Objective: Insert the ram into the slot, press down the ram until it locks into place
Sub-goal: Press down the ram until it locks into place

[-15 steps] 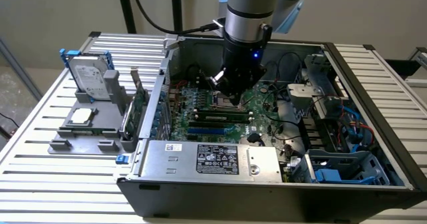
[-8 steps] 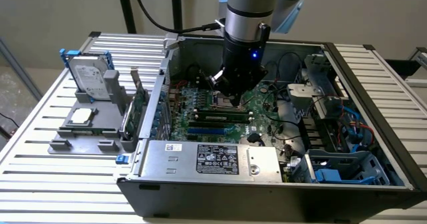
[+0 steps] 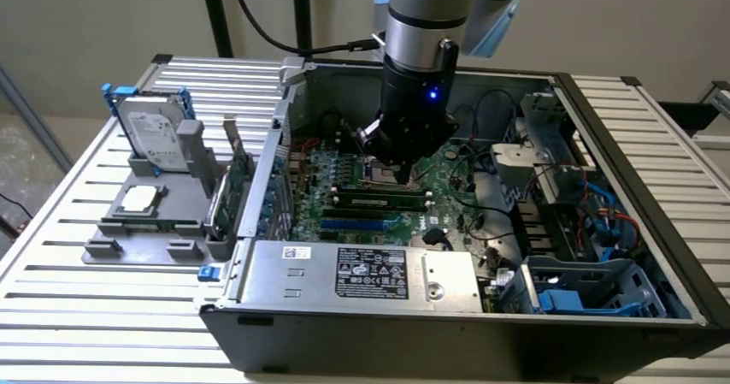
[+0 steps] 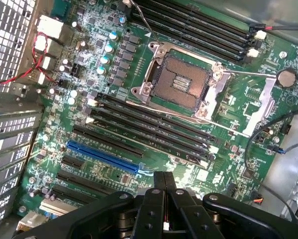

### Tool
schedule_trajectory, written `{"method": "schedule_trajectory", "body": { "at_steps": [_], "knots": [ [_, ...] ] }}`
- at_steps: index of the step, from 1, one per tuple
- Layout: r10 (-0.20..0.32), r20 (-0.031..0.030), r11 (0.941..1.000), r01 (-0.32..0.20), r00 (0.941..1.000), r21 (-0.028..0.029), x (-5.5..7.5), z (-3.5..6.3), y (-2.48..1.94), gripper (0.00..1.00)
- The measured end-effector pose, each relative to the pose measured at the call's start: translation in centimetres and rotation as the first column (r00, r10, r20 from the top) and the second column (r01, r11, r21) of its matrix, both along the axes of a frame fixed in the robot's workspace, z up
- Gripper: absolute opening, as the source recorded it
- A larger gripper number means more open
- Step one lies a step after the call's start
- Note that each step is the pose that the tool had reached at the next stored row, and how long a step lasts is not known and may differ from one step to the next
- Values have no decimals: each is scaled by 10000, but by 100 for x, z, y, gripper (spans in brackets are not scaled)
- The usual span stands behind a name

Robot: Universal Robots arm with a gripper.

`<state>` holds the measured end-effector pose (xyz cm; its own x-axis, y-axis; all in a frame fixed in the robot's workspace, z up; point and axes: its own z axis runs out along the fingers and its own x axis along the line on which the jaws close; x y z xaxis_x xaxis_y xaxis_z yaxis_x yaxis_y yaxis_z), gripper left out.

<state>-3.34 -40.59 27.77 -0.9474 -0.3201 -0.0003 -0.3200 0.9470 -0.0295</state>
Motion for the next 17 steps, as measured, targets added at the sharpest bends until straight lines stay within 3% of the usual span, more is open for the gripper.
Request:
{"method": "schedule_trajectory", "body": {
  "at_steps": [6, 17],
  "knots": [
    [-557, 1, 9984, 557, 9984, -62, 0, 0, 0, 11],
    [-1269, 2, 9919, 1269, 9919, -66, -11, 0, 0, 11]
  ]
}}
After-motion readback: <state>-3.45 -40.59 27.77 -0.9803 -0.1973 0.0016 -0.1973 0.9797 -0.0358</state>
